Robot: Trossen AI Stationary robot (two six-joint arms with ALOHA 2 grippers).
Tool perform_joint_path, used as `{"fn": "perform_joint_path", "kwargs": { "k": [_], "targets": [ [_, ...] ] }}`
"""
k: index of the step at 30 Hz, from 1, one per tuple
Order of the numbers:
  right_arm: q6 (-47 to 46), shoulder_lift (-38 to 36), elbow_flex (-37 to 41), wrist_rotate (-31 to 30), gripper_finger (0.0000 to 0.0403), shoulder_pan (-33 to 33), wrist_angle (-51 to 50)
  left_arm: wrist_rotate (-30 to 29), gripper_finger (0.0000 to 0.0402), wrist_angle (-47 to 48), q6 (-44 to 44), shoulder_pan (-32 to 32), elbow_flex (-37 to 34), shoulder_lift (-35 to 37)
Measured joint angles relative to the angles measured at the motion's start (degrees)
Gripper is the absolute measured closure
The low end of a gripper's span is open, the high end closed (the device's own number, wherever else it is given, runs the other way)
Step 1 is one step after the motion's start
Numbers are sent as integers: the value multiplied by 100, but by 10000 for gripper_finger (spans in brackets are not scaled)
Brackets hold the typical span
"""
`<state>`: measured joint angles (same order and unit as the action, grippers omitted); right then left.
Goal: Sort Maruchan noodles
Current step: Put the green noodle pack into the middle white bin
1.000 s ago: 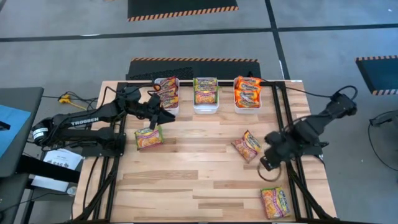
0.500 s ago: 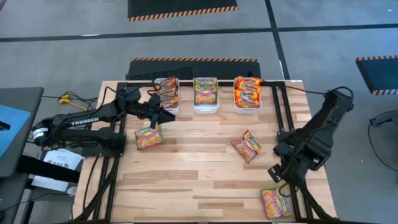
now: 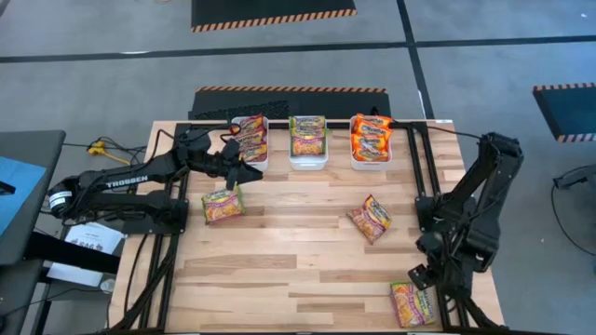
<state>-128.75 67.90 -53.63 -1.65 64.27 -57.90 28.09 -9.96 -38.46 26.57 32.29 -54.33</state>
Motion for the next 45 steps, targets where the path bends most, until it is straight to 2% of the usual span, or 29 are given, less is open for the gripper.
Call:
{"fn": "perform_joint_path", "kwargs": {
  "k": [9,19,23,31,35,45],
  "targets": [
    [349,169,254,-24,168,86,187,-47,285,2,-168,0,0,0],
    [3066,691,279,42,168,-127,638,-49,285,4,-280,0,0,0],
    [3609,861,678,521,168,-295,1322,-49,285,4,-338,0,0,-2],
    [4208,975,1046,637,168,-523,1449,-49,285,31,-340,0,0,-2],
    [4674,973,1198,946,168,-655,1808,-49,285,31,-342,0,0,-2],
    [4875,953,1785,1268,168,-890,2567,-49,285,28,-447,0,0,-2]
  ]
}}
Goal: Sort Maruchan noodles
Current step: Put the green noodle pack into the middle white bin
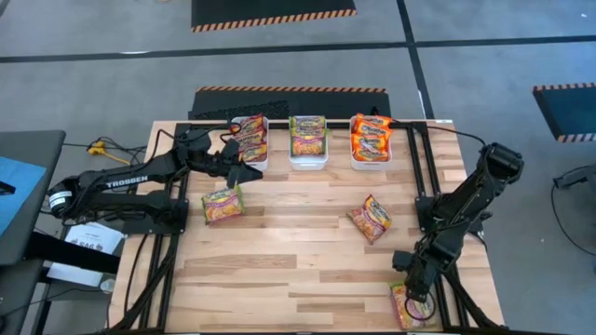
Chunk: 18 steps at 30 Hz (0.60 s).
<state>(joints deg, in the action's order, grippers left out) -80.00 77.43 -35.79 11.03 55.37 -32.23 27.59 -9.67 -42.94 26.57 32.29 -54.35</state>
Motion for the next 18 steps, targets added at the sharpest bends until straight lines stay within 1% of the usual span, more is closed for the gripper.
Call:
{"fn": "perform_joint_path", "kwargs": {
  "k": [2,4,7,10,17,18],
  "targets": [
    [55,2,94,106,168,-14,273,0,285,0,0,0,0,0],
    [54,8,120,111,171,-45,316,0,285,2,0,0,0,0],
    [54,11,120,120,192,-123,293,-21,285,7,0,0,0,0],
    [54,15,121,119,238,-191,282,-136,285,13,16,-2,0,0],
    [54,22,135,110,381,-338,261,-149,285,15,62,-2,0,0],
    [56,22,135,106,390,-347,267,-149,285,15,63,-2,0,0]
  ]
}}
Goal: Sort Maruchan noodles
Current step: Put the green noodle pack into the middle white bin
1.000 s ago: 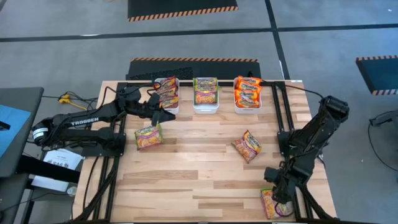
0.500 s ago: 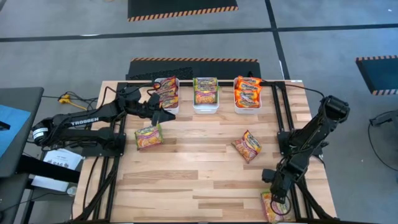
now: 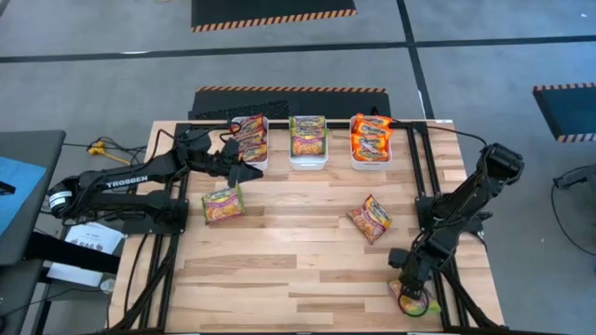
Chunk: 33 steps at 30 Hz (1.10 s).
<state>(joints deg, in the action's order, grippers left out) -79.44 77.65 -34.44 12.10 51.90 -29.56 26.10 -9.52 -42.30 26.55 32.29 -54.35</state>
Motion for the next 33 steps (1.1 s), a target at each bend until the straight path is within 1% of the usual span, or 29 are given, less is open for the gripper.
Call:
{"fn": "perform_joint_path", "kwargs": {
  "k": [4,8,16,21,24,29,31,33],
  "targets": [
    [-56,0,0,-12,388,0,-1,-1,285,0,2,0,0,0],
    [-288,0,0,-142,396,-33,69,1,285,0,6,0,0,0],
    [-343,0,-34,-317,393,-497,682,1,285,2,306,0,0,0],
    [20,0,-239,-336,393,-840,664,1,285,2,314,0,0,0],
    [255,0,-344,-341,393,-1069,659,1,285,4,476,0,0,0],
    [623,0,-518,-334,394,-1479,541,1,285,4,654,0,0,0],
    [686,-2,-659,-331,394,-1577,285,1,285,4,654,0,0,0],
    [641,-29,-863,-283,393,-1585,-187,1,285,7,651,0,0,0]
  ]
}}
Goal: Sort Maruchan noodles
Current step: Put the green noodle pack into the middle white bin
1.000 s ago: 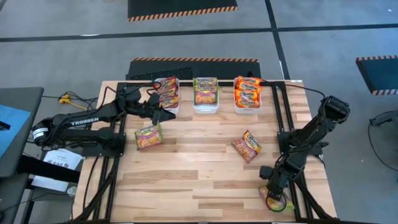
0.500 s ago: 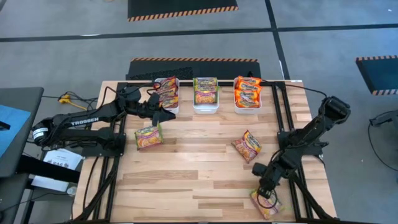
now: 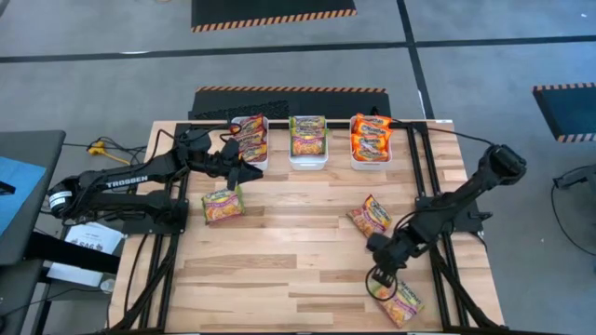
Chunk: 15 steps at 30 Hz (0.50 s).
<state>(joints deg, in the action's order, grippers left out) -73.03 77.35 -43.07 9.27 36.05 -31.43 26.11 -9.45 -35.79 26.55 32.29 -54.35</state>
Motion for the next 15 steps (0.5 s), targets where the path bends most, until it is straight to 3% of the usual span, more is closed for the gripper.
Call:
{"fn": "perform_joint_path", "kwargs": {
  "k": [4,7,15],
  "targets": [
    [-201,-28,-414,491,393,143,-642,2,285,26,-25,0,0,0],
    [-518,-28,-540,1031,393,406,-439,2,285,24,-26,0,0,0],
    [-1934,183,-459,924,393,1194,-131,2,285,195,211,1,0,0]
  ]
}}
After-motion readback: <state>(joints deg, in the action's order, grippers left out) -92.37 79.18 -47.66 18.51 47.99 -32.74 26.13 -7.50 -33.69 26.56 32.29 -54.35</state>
